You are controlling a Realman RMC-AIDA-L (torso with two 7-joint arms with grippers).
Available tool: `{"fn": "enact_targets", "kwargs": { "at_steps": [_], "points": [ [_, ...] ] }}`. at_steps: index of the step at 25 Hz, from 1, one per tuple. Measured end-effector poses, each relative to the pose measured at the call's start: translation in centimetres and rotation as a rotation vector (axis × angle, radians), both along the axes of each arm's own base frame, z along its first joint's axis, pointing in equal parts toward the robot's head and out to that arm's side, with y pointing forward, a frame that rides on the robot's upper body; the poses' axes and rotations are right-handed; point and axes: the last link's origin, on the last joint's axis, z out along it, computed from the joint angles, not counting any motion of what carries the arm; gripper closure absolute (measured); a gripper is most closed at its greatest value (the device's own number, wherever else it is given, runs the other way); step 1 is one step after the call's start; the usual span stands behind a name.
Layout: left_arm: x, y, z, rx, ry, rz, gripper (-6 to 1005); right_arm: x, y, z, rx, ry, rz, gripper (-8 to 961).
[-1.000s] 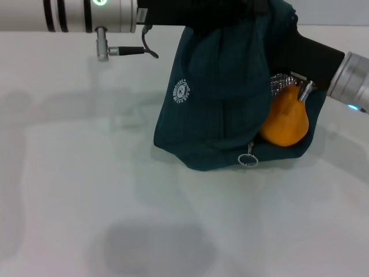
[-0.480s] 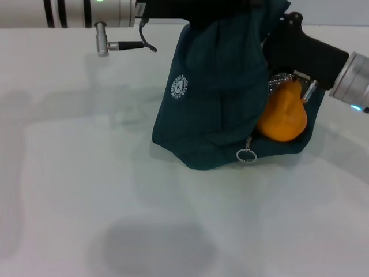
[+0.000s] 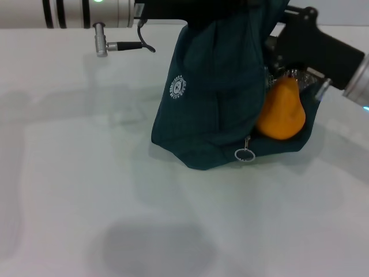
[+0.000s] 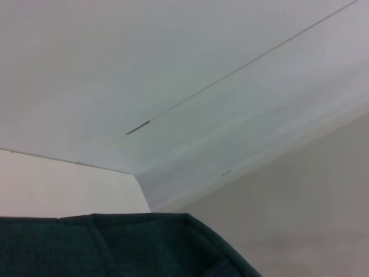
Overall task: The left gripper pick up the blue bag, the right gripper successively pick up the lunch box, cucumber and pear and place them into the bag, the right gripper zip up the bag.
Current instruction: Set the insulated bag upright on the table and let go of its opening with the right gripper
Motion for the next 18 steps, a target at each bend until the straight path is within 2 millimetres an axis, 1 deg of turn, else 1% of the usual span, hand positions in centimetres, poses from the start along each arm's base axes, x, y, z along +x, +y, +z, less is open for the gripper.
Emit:
{"fn": "enact_targets", "kwargs": {
  "at_steps": [2, 8, 18],
  "points": [
    [0.0, 0.0, 0.0, 0.001, 0.002, 0.001, 928, 0.5, -0.4, 0.9, 0.016, 0.046, -0.003, 620],
    [-0.1, 0.1, 0.1, 0.005, 0.005, 0.002, 928, 1.5, -1.3, 2.4, 0.051, 0.113, -0.004, 620],
    [-0.3, 0.2, 0.2, 0.012, 0.007, 0.01, 928, 2.7, -2.1, 3.1, 0.051, 0.158, -0.029, 618]
  ]
}}
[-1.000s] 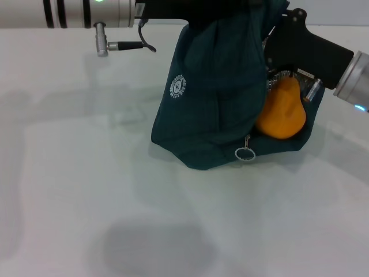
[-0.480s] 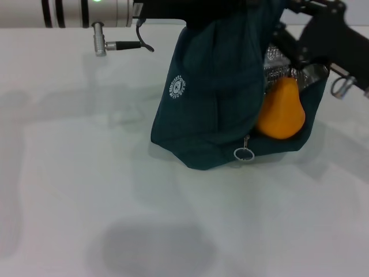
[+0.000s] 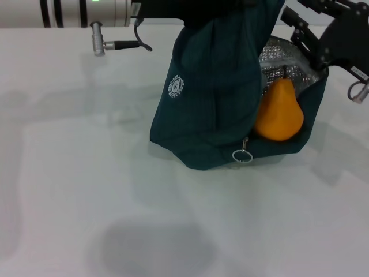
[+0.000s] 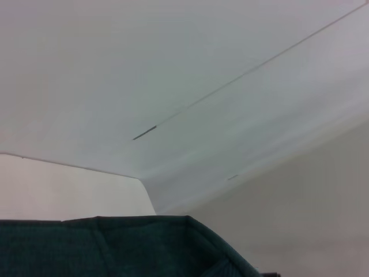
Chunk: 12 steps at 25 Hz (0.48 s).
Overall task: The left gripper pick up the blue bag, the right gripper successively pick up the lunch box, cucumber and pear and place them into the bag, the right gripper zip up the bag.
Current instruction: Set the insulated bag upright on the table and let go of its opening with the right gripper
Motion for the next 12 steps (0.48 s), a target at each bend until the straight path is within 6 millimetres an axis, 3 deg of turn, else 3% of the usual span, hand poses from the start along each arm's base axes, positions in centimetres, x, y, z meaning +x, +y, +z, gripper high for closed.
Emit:
{"fn": "enact_targets", "kwargs": {
  "at_steps": [12],
  "points": [
    [-0.3, 0.1, 0.1, 0.007, 0.002, 0.01, 928, 2.1, -2.0, 0.5, -0.019, 0.045, -0.038, 616]
  ]
}}
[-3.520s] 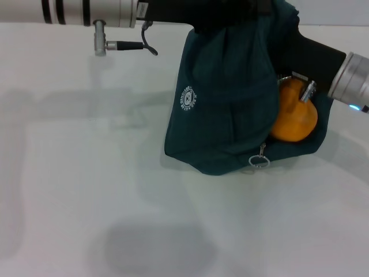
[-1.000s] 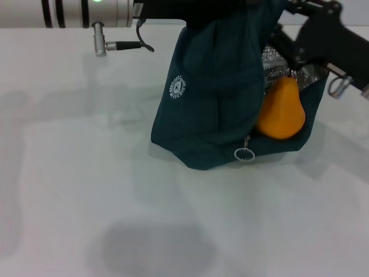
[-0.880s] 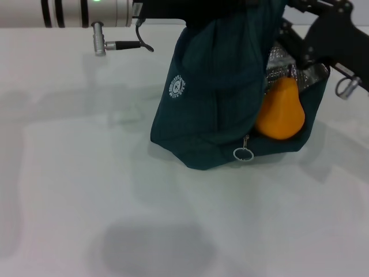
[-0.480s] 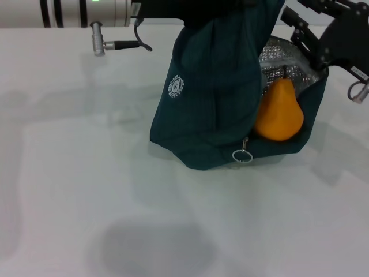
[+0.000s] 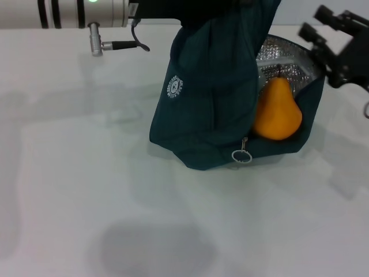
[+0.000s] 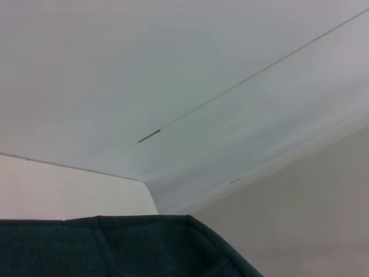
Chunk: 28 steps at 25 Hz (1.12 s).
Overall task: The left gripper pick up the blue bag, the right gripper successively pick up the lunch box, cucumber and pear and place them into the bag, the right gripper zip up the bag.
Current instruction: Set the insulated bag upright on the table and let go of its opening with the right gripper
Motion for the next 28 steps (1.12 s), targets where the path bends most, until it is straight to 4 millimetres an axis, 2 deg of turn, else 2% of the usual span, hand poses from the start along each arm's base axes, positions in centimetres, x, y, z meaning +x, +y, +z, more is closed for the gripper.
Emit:
{"fn": "enact_targets", "kwargs": {
  "at_steps": [8, 15, 18, 23, 28],
  "points": [
    [-0.4, -0.1, 0.0, 0.0, -0.002, 0.01, 929, 3.0, -3.0, 2.0, -0.049, 0.097, -0.042, 615],
    [-1.0, -0.2, 0.2, 0.005, -0.006, 0.025, 929, 6.4, -4.9, 0.6, -0.137, 0.117, -0.19, 614],
    [-1.1, -0.1, 0.5, 0.015, -0.011, 0.028, 929, 6.8, -5.0, -0.2, -0.161, 0.118, -0.228, 614],
    [-1.1, -0.1, 0.5, 0.017, -0.009, 0.027, 929, 6.0, -4.7, -1.6, -0.213, 0.111, -0.224, 613],
    [-1.3, 0.1, 0.8, 0.028, -0.003, 0.031, 929, 5.8, -3.9, -3.8, -0.287, 0.027, -0.264, 612]
  ]
}}
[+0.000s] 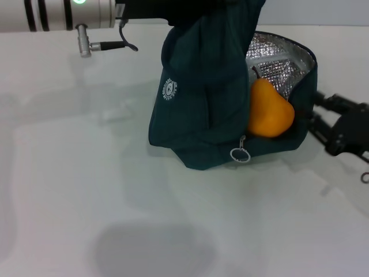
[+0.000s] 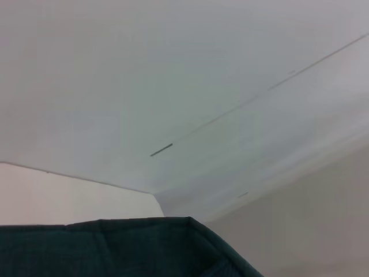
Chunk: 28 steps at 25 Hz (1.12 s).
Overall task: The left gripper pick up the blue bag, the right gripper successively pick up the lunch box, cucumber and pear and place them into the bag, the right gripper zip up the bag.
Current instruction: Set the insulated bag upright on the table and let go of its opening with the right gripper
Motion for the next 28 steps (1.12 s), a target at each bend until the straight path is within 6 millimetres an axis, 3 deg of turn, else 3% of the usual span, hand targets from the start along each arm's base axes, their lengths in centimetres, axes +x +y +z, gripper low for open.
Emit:
{"fn": "enact_targets", "kwargs": {
  "at_steps": [4, 13, 28],
  "points": [
    [-0.2, 0.1, 0.2, 0.008, -0.003, 0.009, 929, 0.4, -0.1, -0.4, -0.031, -0.031, -0.011, 611],
    [-0.2, 0.2, 0.3, 0.013, -0.003, 0.012, 929, 1.7, -0.3, 1.0, -0.039, -0.038, -0.042, 610],
    [-0.6, 0.0, 0.3, 0.01, -0.003, 0.024, 929, -1.6, 3.0, -2.0, -0.053, -0.193, 0.064, 608]
  ]
}}
